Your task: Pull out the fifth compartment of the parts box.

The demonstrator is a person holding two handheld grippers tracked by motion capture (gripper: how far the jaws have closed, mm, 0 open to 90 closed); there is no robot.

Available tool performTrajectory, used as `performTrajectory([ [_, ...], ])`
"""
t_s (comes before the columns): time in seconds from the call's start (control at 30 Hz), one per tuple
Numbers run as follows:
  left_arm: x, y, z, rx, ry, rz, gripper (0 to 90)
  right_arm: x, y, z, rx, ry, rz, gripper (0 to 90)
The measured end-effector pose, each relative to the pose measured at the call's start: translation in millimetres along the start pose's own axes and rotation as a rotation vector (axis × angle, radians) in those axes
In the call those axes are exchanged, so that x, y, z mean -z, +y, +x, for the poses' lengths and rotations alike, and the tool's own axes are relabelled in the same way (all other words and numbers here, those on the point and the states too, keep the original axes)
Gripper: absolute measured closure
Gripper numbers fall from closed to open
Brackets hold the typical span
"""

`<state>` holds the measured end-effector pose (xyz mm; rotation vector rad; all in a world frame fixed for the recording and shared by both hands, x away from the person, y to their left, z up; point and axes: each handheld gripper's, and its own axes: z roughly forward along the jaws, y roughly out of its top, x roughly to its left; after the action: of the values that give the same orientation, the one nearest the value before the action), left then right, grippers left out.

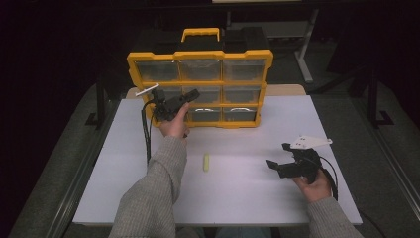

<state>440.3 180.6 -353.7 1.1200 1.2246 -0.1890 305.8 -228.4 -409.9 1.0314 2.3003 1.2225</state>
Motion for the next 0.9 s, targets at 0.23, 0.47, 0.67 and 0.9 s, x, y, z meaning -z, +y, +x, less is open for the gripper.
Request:
performTrajectory([
  [0.23,6.2,-3.6,-1.6,0.003,-0.018,0.013,76.8,0.3,-0.9,-0.8,-0.006,-0.004,0.003,14.0],
  [0.47,14.3,-10.7,-4.9,-0.003,-0.045,0.024,76.9,0.2,-1.7,-0.2,-0.005,-0.005,0.005,14.1],
  [0.67,18.9,-14.5,-6.8,0.001,-0.055,0.026,76.7,2.0,-1.5,0.5,0.006,-0.015,-0.005,14.8],
  [0.9,25.6,-19.0,-7.9,-0.010,-0.069,0.038,76.8,2.0,-2.7,1.2,-0.003,-0.011,0.001,14.5],
])
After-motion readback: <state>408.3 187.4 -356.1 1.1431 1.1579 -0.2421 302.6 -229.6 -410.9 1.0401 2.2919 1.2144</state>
